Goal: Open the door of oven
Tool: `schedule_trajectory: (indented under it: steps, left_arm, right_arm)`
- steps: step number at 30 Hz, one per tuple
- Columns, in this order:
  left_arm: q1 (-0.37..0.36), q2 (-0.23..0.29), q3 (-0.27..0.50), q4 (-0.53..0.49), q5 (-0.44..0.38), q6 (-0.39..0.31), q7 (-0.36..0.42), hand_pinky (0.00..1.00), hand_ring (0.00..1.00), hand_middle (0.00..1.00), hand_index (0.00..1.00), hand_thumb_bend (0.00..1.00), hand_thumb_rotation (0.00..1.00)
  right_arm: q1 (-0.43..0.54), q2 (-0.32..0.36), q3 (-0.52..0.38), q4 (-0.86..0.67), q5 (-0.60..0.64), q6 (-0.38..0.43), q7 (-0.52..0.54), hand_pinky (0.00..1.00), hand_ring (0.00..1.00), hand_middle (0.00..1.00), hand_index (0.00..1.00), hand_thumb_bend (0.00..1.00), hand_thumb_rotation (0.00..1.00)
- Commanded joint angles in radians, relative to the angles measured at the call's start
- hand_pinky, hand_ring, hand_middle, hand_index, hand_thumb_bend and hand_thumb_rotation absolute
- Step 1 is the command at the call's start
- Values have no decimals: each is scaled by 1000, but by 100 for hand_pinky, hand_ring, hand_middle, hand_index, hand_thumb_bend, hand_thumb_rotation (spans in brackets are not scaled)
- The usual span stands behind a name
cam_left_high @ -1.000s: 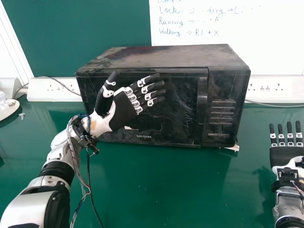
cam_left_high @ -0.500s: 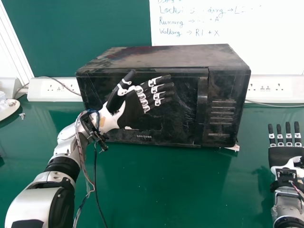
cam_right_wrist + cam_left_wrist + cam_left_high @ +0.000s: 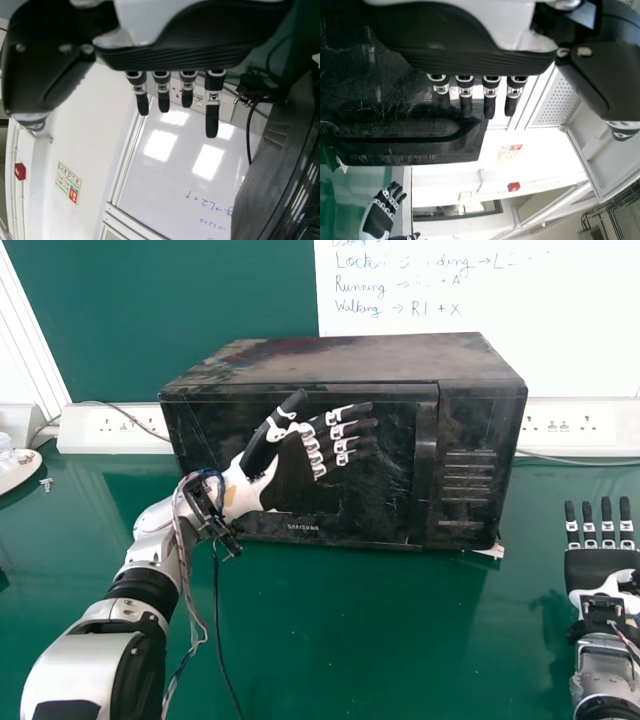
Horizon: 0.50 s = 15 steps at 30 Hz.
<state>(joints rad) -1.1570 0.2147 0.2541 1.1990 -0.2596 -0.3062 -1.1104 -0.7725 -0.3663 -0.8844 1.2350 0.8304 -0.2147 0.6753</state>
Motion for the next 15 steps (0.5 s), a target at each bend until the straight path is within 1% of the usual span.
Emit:
schedule_trajectory:
  steps: [1, 7, 10, 15]
  left_arm:
    - [-15, -3, -15, 16, 18, 1, 23, 70, 96, 100, 98, 97, 92]
    - [-19, -8, -25, 33, 43, -3, 50, 77, 96, 100, 98, 96, 93]
    - [-21, -13, -31, 40, 55, 1, 72, 78, 96, 100, 97, 96, 93]
    - [-19, -22, -46, 43, 77, -11, 103, 76, 94, 99, 96, 97, 93]
  right_arm:
    - [-15, 8, -3, -8, 5, -4, 9, 100, 100, 100, 100, 100, 88]
    - [-16, 7, -4, -7, 9, -3, 11, 100, 100, 100, 99, 100, 88]
    - [-16, 8, -4, -8, 9, -4, 11, 100, 100, 100, 99, 100, 88]
    - [-15, 9, -4, -7, 9, -7, 13, 100, 100, 100, 99, 100, 87]
